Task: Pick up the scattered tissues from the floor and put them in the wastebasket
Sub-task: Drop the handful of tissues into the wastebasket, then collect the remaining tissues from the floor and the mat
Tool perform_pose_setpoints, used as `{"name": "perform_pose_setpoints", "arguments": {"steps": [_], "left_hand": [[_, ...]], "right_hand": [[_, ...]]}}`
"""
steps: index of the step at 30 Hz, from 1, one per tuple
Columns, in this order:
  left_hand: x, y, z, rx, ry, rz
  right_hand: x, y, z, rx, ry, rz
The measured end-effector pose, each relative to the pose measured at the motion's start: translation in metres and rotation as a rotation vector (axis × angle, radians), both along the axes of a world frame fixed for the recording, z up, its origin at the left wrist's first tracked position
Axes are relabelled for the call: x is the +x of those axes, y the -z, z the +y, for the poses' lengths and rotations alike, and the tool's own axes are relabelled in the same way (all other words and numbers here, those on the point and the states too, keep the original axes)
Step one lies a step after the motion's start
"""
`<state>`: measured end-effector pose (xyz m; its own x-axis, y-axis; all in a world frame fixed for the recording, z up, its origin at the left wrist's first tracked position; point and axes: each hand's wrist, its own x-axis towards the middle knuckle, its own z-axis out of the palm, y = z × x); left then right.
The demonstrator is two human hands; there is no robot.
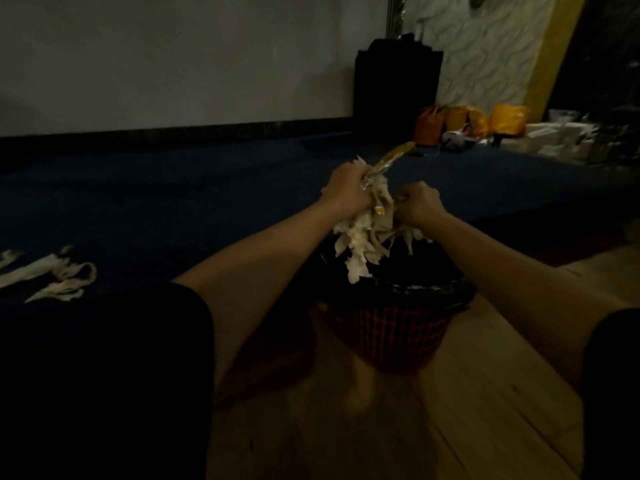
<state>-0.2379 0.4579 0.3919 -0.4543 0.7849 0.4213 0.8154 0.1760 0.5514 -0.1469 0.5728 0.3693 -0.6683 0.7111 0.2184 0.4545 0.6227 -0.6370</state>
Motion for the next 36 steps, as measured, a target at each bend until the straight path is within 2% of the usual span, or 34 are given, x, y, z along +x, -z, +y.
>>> {"name": "perform_pose_setpoints", "arguments": {"steps": [3, 7, 11, 14, 17, 21, 25, 27, 29, 33, 36], "left_hand": [[0.008, 0.026, 0.04, 0.016, 0.028, -0.029], [0.004, 0.086, 0.078, -0.136, 0.043, 0.039], [0.004, 0.121, 0.094, -0.461, 0.064, 0.083], [0.003, 0.129, 0.095, -0.643, 0.013, 0.014], [0.002, 0.129, 0.093, -0.569, -0.025, -0.006], [0.0, 0.11, 0.067, -0.392, -0.006, 0.154], [-0.013, 0.083, 0.001, -0.378, 0.054, 0.351], [-0.025, 0.078, -0.046, -0.43, 0.039, 0.385], [-0.041, 0.079, -0.106, -0.498, 0.004, 0.372], [-0.062, 0.101, -0.264, -0.669, -0.127, 0.299], [-0.065, 0.138, -0.4, -0.784, -0.31, 0.103]], "right_hand": [[0.006, 0.028, 0.022, -0.006, 0.102, -0.039], [0.014, 0.075, 0.043, 0.015, 0.073, -0.216], [0.021, 0.103, 0.051, 0.038, 0.024, -0.43], [0.018, 0.109, 0.054, 0.067, 0.017, -0.402], [0.022, 0.11, 0.054, 0.074, 0.025, -0.357], [0.025, 0.106, 0.039, 0.199, 0.134, -0.32], [0.005, 0.095, -0.008, 0.35, 0.082, -0.099], [-0.011, 0.085, -0.044, 0.421, -0.052, -0.025], [-0.03, 0.072, -0.086, 0.39, -0.226, -0.006], [-0.073, 0.074, -0.186, 0.217, -0.583, -0.22], [-0.096, 0.107, -0.287, 0.214, -0.852, -0.39]]}}
